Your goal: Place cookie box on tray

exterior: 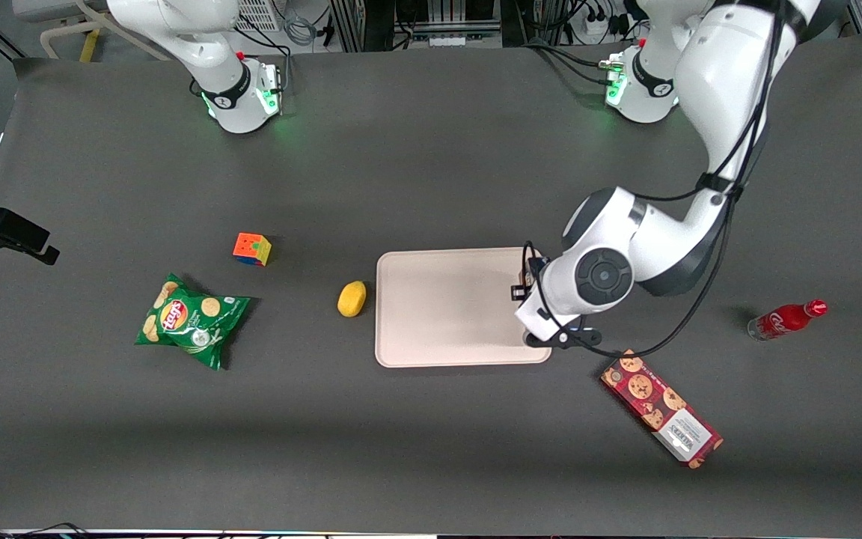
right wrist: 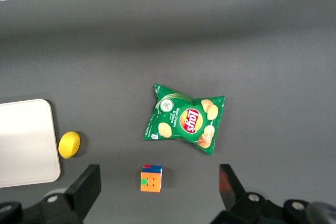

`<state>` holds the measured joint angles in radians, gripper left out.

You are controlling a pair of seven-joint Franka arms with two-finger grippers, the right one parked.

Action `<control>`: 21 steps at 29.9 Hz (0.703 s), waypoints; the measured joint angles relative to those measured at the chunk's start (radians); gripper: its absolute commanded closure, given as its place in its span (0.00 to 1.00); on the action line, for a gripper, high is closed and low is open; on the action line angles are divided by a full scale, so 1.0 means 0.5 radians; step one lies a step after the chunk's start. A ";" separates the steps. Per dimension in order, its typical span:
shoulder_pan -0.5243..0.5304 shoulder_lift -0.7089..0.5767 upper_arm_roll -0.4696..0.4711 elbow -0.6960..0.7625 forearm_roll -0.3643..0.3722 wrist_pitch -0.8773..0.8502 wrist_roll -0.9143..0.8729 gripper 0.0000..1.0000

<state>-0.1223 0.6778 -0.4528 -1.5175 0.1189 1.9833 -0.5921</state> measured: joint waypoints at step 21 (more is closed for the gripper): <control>0.000 0.010 -0.006 -0.057 0.080 0.098 0.020 0.00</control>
<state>-0.1223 0.6828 -0.4558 -1.5460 0.1589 2.0324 -0.5822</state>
